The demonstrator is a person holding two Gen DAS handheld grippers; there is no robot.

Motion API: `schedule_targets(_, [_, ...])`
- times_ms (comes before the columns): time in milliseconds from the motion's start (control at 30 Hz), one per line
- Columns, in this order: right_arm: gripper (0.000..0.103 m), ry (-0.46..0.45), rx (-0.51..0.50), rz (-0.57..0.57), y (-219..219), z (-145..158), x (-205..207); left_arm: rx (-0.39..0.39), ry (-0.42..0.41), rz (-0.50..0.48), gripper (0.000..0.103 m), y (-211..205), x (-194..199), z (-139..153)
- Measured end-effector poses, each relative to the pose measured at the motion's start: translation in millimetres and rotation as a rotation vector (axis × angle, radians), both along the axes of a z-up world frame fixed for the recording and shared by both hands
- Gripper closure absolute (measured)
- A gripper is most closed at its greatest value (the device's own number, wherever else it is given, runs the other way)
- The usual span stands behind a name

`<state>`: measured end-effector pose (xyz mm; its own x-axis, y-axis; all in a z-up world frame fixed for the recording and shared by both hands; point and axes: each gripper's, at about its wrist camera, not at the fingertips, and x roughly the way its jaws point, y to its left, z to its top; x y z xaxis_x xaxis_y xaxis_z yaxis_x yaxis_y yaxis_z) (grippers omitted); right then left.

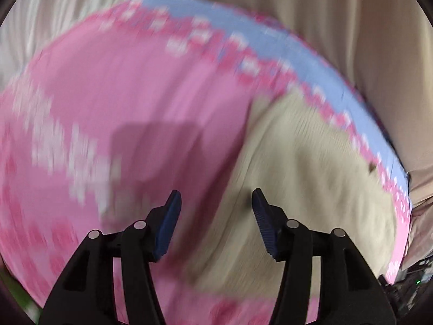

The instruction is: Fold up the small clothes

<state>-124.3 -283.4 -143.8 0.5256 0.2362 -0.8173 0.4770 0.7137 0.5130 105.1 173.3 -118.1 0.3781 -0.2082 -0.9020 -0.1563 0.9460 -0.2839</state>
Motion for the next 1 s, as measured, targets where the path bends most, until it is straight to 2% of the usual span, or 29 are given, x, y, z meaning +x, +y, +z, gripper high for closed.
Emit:
schedule_targets(33, [0.058,-0.010,-0.019,-0.012,3.5,0.6,0.6,-0.020,0.011,0.012,0.060,0.6,-6.4,-6.5])
schedule_targets(67, [0.077,-0.012,-0.014,-0.013,3.3,0.6,3.3,-0.035,0.021,0.024,0.066,1.1,-10.0,-12.7])
schedule_targets(100, [0.082,-0.008,-0.004,-0.027,0.8,2.7,3.8,-0.032,0.014,0.030,0.076,2.2,-12.6,-11.4])
schedule_targets(133, [0.084,-0.011,-0.044,-0.038,-2.1,10.1,3.6,-0.023,0.009,0.033,0.093,2.7,-11.5,-7.8])
schedule_targets(200, [0.085,0.020,-0.120,-0.024,-7.3,12.5,-0.4,0.013,0.019,0.042,0.093,7.9,-9.3,-4.0])
schedule_targets(233, [0.085,0.045,-0.105,-0.012,-12.6,2.0,-2.1,0.018,0.032,0.039,0.092,10.0,-7.8,-7.4])
schedule_targets(300, [0.083,0.028,-0.062,-0.012,-19.6,-3.3,-6.4,0.028,0.034,0.017,0.091,10.2,-6.6,-18.1])
schedule_targets(333, [0.077,0.036,-0.049,-0.015,-20.0,0.1,-4.7,0.051,0.027,-0.001,0.089,6.7,-6.7,-16.1])
schedule_targets(367, [0.076,0.039,-0.056,-0.032,-18.0,9.5,-3.2,0.060,0.030,-0.012,0.089,3.5,-6.9,-12.8])
schedule_targets(400, [0.074,0.026,-0.083,-0.051,-15.6,21.9,-4.2,0.031,0.023,-0.007,0.089,1.7,-8.5,-2.7])
schedule_targets(467, [0.071,-0.023,-0.200,-0.065,-5.5,57.6,0.3,-0.017,-0.047,0.008,0.089,-1.0,-12.6,29.1])
schedule_targets(500, [0.073,-0.078,-0.222,-0.028,3.2,74.2,9.1,-0.016,-0.082,-0.002,0.088,-5.5,-13.3,43.5])
schedule_targets(533, [0.081,-0.112,-0.225,0.016,12.0,84.6,19.9,-0.012,-0.117,-0.017,0.087,-12.9,-12.2,57.2])
schedule_targets(567, [0.085,-0.132,-0.227,0.093,29.5,93.3,42.3,-0.022,-0.152,-0.052,0.087,-26.8,-7.0,70.7])
schedule_targets(633, [0.098,-0.142,-0.213,0.227,63.0,94.5,83.2,-0.072,-0.162,-0.118,0.087,-51.9,3.6,78.1])
schedule_targets(700, [0.100,-0.155,-0.190,0.360,106.4,82.0,128.6,-0.120,-0.133,-0.221,0.087,-93.1,15.6,72.7])
schedule_targets(833, [0.102,-0.113,-0.221,0.491,162.3,51.0,186.7,-0.143,-0.057,-0.379,0.085,-162.5,17.7,41.6])
schedule_targets(933, [0.103,-0.052,-0.265,0.509,167.3,29.9,204.2,-0.059,-0.011,-0.383,0.085,-180.4,17.3,9.3])
schedule_targets(967, [0.103,-0.039,-0.284,0.497,158.5,24.2,205.5,-0.046,-0.003,-0.360,0.088,-177.8,19.5,-0.1])
schedule_targets(1000, [0.103,-0.034,-0.285,0.479,148.6,22.5,204.9,-0.071,-0.007,-0.342,0.088,-171.9,22.0,-5.2])
